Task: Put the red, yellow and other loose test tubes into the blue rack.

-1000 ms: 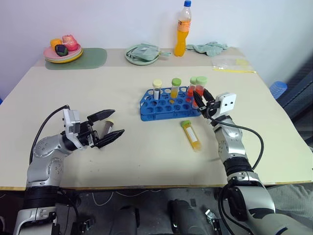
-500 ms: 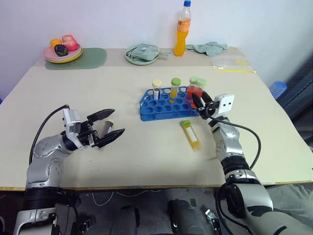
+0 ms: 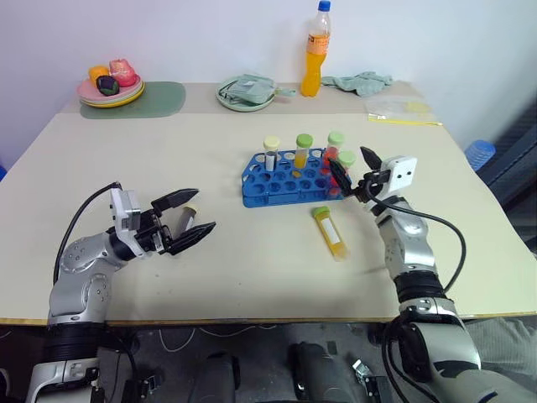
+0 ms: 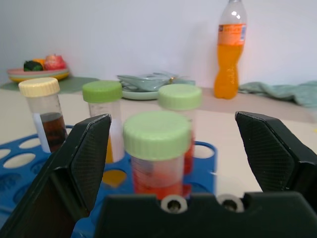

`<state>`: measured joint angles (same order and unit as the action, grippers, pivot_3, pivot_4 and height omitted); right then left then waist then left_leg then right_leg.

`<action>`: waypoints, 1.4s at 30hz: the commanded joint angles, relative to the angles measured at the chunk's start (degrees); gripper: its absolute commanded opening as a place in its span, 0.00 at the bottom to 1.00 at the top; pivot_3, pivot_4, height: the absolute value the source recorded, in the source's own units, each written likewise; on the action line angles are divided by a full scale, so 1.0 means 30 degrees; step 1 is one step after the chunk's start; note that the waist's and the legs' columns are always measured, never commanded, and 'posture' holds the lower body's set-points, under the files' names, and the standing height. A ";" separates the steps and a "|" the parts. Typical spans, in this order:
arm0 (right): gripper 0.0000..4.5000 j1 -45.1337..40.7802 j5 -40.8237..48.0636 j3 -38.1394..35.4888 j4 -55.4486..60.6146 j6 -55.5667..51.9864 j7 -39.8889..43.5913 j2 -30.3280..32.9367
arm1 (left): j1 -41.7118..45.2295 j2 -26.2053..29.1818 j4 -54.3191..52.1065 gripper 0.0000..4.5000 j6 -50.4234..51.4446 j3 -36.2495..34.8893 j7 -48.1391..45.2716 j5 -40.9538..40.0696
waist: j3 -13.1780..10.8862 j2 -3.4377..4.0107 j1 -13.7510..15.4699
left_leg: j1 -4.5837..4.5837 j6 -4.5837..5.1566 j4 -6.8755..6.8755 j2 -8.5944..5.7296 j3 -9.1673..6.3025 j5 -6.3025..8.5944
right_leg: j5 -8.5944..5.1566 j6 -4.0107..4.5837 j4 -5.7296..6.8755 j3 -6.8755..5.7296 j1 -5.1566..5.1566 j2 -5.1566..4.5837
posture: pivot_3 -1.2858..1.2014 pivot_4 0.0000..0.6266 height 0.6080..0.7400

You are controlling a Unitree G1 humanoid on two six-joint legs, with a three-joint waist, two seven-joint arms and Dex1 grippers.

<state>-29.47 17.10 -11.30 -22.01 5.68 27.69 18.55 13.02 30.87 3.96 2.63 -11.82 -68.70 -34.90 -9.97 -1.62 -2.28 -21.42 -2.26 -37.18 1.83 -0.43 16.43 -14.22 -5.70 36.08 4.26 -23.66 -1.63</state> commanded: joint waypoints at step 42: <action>0.99 -0.3979 1.6414 0.3543 1.1603 -3.2726 -1.1886 0.6189 | 0.0403 -0.1268 -0.0830 1.00 -0.0395 0.0999 0.0463 0.0616 | 0.0012 -0.0012 -0.0089 | -0.0097 0.0013 0.0007 0.0007 0.0001 0.0005 | -0.0043 0.0077 -0.0135 0.0000 -0.0040 0.0000 | 0.52 0.24 1.00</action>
<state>-39.95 63.30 0.15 12.88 -92.17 -5.89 37.08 14.67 26.90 3.52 1.00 -9.10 -68.01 -33.17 -9.94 -1.66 -2.54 -21.71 -2.21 -37.16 1.86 -0.43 16.45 -14.35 -5.47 35.68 4.26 -23.78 -1.61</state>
